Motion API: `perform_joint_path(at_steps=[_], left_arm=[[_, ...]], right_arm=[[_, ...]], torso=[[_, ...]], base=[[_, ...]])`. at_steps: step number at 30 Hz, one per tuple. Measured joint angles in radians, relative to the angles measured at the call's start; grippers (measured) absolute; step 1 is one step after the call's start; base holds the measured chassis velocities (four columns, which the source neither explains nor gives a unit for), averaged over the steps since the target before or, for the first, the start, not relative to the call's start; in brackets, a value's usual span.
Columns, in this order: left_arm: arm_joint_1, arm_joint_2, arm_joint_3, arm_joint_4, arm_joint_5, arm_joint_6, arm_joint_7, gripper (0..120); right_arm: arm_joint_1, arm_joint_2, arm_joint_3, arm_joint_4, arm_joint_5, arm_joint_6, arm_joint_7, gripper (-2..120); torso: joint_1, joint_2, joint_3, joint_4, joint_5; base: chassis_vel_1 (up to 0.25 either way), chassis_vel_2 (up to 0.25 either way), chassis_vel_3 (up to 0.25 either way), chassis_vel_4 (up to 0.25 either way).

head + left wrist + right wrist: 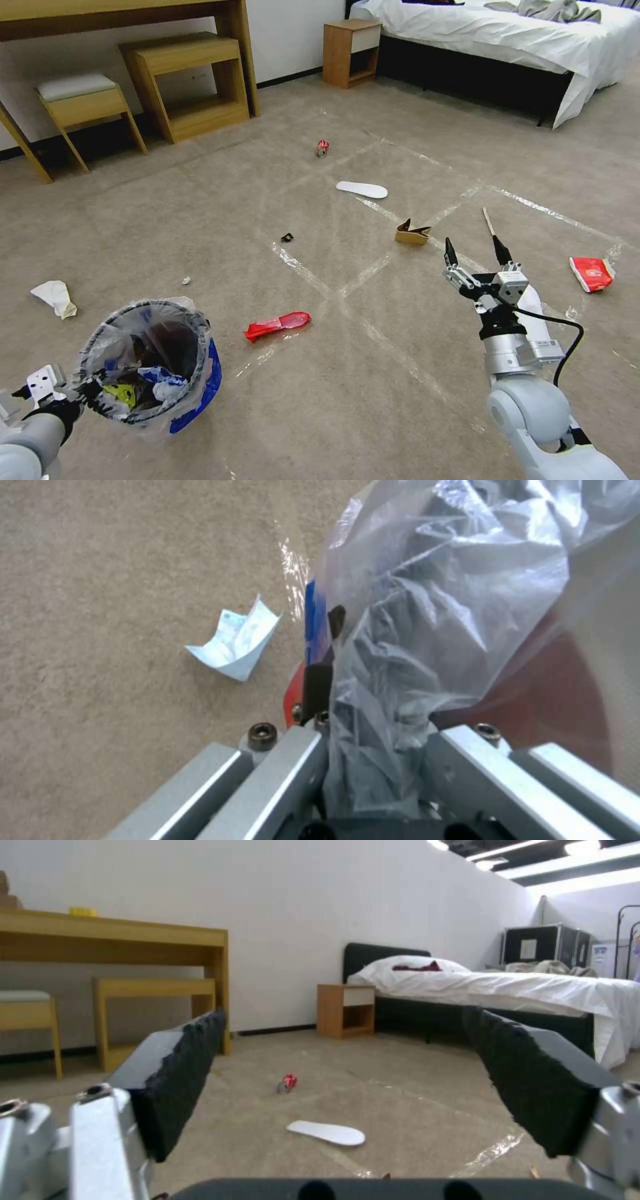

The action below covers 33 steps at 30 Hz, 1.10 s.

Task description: Pick up the trash bin and place the garbage on the floor into it.

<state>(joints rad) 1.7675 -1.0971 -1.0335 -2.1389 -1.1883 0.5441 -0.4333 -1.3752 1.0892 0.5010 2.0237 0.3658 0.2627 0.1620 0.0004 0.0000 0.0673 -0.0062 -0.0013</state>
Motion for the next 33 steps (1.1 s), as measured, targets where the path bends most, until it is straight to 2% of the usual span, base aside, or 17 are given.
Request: perform_joint_path(at_steps=[5,20,33], left_arm=[[0.003,-0.003,0.0,-0.001,0.004,-0.001,0.0,0],[0.007,-0.003,0.0,-0.002,0.005,-0.003,0.001,0],[0.006,-0.005,0.002,0.0,0.009,-0.005,0.002,0]], right_arm=[[-0.002,0.0,0.0,0.0,0.001,0.006,-0.004,99],[-0.002,0.006,-0.005,-0.005,-0.002,0.004,-0.01,100],[0.005,0.006,-0.011,-0.013,-0.004,0.004,-0.015,100]], torso=[[0.0,0.0,0.0,0.0,0.0],[0.0,0.0,0.0,0.0,0.0],[0.0,0.0,0.0,0.0,0.0]], base=[[0.0,0.0,0.0,0.0],[0.0,0.0,0.0,0.0],[-0.033,0.048,0.044,-0.038]])
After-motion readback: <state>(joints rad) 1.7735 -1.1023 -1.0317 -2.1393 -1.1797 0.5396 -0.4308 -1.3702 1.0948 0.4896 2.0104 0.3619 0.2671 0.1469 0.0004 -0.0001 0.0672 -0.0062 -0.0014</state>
